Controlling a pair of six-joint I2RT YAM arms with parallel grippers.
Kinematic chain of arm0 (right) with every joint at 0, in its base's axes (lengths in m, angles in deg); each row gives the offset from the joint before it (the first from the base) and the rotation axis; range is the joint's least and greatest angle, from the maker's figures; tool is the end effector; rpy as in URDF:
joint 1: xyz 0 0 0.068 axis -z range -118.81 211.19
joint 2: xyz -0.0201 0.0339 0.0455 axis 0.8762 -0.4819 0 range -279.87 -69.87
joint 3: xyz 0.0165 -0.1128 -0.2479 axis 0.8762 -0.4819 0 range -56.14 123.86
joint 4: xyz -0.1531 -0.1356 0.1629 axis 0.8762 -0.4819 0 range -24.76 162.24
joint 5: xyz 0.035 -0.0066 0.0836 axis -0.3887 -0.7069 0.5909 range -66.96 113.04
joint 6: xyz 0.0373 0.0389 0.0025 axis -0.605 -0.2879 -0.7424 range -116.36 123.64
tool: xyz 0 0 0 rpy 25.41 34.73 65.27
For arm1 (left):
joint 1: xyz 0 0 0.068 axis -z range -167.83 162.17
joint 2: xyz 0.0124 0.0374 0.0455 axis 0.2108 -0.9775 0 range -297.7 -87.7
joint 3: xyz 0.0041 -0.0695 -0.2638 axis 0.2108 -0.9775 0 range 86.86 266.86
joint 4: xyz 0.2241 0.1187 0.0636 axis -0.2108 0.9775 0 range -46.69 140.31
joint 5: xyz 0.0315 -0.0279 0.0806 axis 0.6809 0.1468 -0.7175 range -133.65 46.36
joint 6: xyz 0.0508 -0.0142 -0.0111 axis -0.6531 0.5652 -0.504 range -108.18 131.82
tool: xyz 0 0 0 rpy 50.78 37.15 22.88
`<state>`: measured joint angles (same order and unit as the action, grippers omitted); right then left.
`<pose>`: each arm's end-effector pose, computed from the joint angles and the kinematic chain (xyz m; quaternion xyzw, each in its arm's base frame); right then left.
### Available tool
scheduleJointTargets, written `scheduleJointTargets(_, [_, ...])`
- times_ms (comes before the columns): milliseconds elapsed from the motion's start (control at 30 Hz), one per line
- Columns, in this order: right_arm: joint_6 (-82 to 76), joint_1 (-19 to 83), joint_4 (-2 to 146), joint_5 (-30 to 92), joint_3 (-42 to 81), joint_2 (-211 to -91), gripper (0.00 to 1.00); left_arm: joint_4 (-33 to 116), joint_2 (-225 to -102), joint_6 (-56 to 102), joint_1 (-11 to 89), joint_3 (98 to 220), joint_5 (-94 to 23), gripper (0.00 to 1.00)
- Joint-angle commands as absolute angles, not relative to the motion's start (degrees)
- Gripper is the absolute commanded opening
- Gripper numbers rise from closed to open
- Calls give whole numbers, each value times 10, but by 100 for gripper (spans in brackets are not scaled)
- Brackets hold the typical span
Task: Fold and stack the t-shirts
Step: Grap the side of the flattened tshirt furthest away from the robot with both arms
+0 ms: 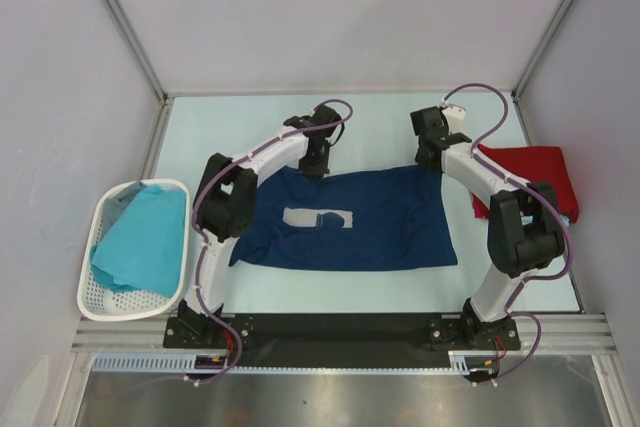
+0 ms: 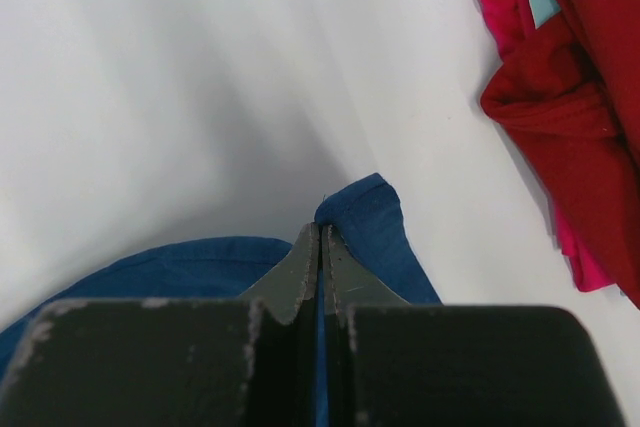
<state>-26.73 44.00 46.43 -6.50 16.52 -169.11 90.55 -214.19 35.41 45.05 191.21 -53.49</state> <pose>0.3610 0.0934 0.2350 0.1867 0.8998 -0.0951 0.3826 0.3938 -0.2473 0.1869 0.0640 0.9783 -0.0100 0.1970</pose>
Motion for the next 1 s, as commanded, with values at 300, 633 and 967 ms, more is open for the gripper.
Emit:
scheduleJointTargets(300, [-267, 436, 477, -80, 165, -1670, 0, 908, -2126, 352, 452, 1913, -554, 1])
scheduleJointTargets(633, [-266, 434, 477, -82, 160, -1666, 0, 913, -2144, 348, 452, 1928, -545, 36])
scheduleJointTargets(967, [-267, 435, 477, -82, 162, -1671, 0, 913, -2159, 345, 452, 1921, -538, 24])
